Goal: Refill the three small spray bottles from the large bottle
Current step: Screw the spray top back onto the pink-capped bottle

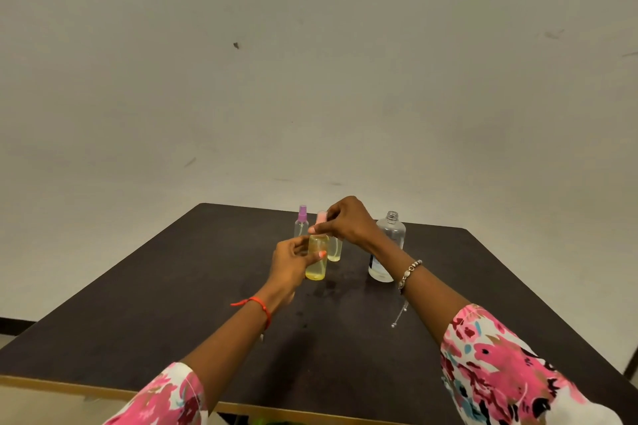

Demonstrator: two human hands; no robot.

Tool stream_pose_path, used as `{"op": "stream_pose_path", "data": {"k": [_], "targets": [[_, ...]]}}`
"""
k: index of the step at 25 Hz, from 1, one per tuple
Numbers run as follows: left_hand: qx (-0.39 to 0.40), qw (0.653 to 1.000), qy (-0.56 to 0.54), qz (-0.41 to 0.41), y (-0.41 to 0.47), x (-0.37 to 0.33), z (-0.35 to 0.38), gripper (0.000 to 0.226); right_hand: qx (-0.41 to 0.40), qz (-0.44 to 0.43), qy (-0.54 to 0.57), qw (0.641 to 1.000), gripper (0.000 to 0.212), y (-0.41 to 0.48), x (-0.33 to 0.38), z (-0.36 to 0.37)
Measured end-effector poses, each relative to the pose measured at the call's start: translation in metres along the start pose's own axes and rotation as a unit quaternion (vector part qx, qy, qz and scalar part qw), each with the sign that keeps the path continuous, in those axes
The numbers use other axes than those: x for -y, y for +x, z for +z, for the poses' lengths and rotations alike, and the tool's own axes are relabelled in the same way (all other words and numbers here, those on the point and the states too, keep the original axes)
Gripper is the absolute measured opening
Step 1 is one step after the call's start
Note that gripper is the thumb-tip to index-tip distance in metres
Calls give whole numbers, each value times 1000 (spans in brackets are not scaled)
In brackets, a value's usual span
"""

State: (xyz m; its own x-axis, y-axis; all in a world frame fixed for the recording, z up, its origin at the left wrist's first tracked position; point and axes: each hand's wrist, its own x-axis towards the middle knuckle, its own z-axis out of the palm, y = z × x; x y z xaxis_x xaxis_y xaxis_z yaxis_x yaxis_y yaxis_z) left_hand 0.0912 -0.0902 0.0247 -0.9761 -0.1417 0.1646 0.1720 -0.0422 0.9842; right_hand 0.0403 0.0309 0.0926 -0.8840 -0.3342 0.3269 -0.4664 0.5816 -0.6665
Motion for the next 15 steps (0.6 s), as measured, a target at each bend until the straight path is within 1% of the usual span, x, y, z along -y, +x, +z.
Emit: {"op": "stream_pose_path", "data": {"k": [3,5,8,12,15], "targets": [[-26,1000,7,16,1,2,2,39,-67,14,-10,998,43,1,0,13],[-37,999,7,19,1,3,1,39,-76,23,4,997,39,1,1,18],[-34,999,5,0,3,4,-7,40,-6,39,48,998,34,-2,2,20],[-35,999,-20,-6,6,11,-25,40,77,63,110,989,42,-6,-11,38],[-30,999,-21,-10,9,22,-36,44,79,76,131,985,43,-3,-22,65]]}}
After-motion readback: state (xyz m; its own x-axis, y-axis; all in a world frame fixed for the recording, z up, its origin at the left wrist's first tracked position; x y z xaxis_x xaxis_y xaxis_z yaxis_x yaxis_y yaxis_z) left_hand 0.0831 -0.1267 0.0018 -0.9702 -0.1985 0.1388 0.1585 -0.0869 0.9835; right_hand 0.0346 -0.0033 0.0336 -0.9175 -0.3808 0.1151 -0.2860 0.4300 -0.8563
